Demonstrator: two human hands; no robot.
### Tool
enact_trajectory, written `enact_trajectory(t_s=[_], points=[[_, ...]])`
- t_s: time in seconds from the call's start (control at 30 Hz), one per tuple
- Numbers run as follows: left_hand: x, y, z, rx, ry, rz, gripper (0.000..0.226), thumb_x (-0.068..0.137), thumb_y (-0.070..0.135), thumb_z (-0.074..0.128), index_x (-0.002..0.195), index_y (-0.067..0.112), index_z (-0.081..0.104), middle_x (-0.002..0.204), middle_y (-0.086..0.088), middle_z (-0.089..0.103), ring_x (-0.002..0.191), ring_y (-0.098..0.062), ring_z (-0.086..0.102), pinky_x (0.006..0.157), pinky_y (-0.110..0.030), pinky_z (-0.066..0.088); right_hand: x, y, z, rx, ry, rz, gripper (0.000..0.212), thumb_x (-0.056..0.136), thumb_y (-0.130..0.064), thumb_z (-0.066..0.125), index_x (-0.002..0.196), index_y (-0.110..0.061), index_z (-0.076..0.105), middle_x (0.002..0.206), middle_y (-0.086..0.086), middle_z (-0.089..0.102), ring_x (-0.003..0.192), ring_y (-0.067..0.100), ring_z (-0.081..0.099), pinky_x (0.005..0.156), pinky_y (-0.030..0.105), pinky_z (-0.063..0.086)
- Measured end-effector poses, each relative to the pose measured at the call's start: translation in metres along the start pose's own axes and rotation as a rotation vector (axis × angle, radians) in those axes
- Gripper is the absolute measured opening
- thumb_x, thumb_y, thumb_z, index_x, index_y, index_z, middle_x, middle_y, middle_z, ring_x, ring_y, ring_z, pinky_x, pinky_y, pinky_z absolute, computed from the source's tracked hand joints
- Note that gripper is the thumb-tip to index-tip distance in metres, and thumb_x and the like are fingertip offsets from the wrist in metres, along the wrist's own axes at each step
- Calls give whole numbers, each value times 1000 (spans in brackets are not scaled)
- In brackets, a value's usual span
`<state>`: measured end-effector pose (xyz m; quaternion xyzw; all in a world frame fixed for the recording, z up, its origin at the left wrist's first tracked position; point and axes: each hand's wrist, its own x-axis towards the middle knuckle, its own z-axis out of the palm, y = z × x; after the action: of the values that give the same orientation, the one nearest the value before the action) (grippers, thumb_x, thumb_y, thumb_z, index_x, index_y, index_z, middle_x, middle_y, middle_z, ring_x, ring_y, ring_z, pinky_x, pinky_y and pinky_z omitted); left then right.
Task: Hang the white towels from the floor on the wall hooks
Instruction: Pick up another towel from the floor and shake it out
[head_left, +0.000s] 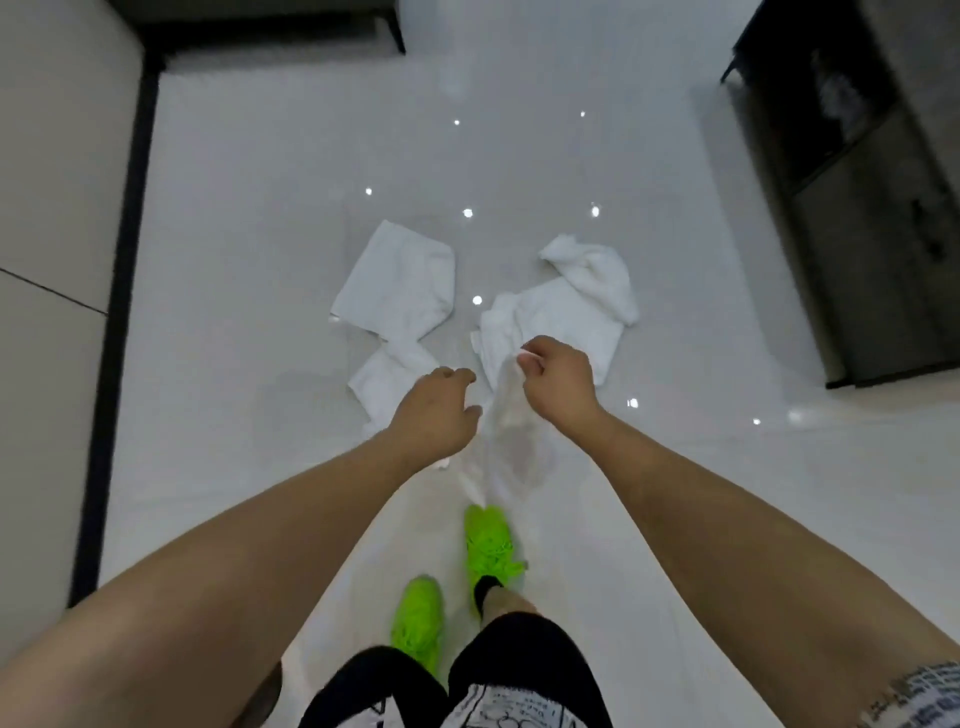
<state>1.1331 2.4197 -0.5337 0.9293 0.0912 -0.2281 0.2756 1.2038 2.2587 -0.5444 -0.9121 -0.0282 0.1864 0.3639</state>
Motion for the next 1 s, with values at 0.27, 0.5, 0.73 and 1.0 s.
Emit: enact_trajectory(t_s=[0.27,0.5,0.73,1.0], points=[[-68,195,-142,-100,91,412,37,78,29,70,114,33,59,105,7,65,93,-18,60,72,-27,46,-100,-119,-224,45,168,-115,14,84,-29,70,82,-16,74,75,-4,67,70,9,60,58,23,42],[-140,358,-154,-234,154,658,19,82,27,62,64,28,56,65,7,56,67,-14,53,56,-26,38,-210,-97,-364,273,512,-108,29,69,-43,84,82,-20,71,78,1,69,66,4,60,57,23,49],[-158,528,-132,-166,268,864,18,87,36,61,70,32,55,75,9,59,71,-8,54,55,-22,33,-261,3,-484,482,562,-65,19,88,-22,72,98,-7,69,95,11,72,92,27,70,81,43,60],[-147,696,-75,-307,-24,900,17,89,27,54,96,31,69,97,2,69,93,-17,65,83,-41,57,-295,89,-617,567,725,-49,24,99,-33,54,96,-16,71,100,11,70,98,31,66,86,48,55]])
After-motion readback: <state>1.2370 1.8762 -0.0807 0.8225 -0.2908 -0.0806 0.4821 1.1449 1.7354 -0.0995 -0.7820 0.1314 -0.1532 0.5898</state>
